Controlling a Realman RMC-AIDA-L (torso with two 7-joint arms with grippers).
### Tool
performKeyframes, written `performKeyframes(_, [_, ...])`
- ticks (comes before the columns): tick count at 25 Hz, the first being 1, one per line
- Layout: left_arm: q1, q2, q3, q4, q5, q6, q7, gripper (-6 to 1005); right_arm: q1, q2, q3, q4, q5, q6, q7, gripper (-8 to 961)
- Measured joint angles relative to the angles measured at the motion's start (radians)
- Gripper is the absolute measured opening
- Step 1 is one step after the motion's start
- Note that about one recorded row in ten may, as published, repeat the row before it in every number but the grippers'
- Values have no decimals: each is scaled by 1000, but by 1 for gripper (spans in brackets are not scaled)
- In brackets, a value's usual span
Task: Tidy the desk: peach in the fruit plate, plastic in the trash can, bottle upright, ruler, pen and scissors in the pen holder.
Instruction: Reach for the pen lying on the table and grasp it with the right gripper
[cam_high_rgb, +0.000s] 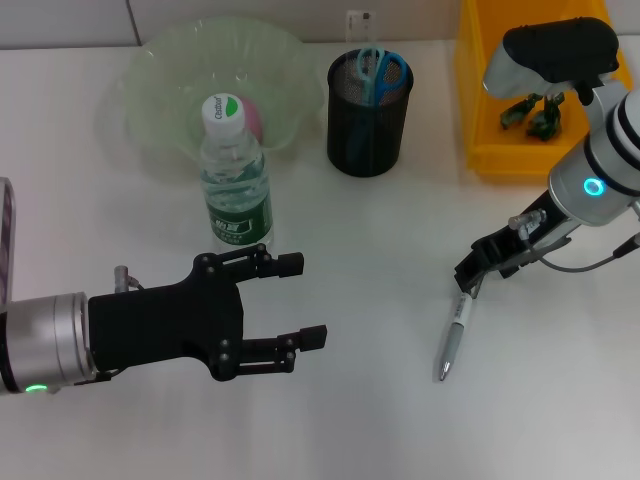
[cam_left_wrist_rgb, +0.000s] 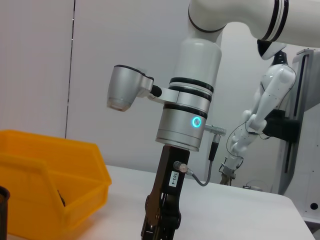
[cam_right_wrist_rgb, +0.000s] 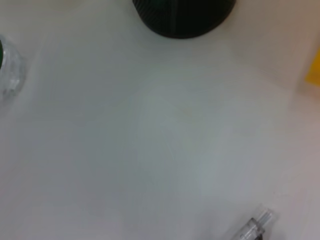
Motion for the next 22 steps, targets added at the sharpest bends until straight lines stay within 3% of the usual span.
performKeyframes(3, [0, 0, 0, -1, 0, 0, 0, 797, 3, 0, -4, 12, 7, 8, 0, 577])
performKeyframes(14, [7, 0, 0, 1, 0, -1, 1, 797, 3, 0, -6, 18, 12, 20, -2, 572])
performKeyframes(16, [8, 0, 0, 2, 0, -2, 1, 797, 8, 0, -5, 33, 13, 23, -2, 467])
performKeyframes(22, [8, 0, 0, 3, 0, -3, 1, 797, 21, 0, -3, 58, 13, 28, -2, 447])
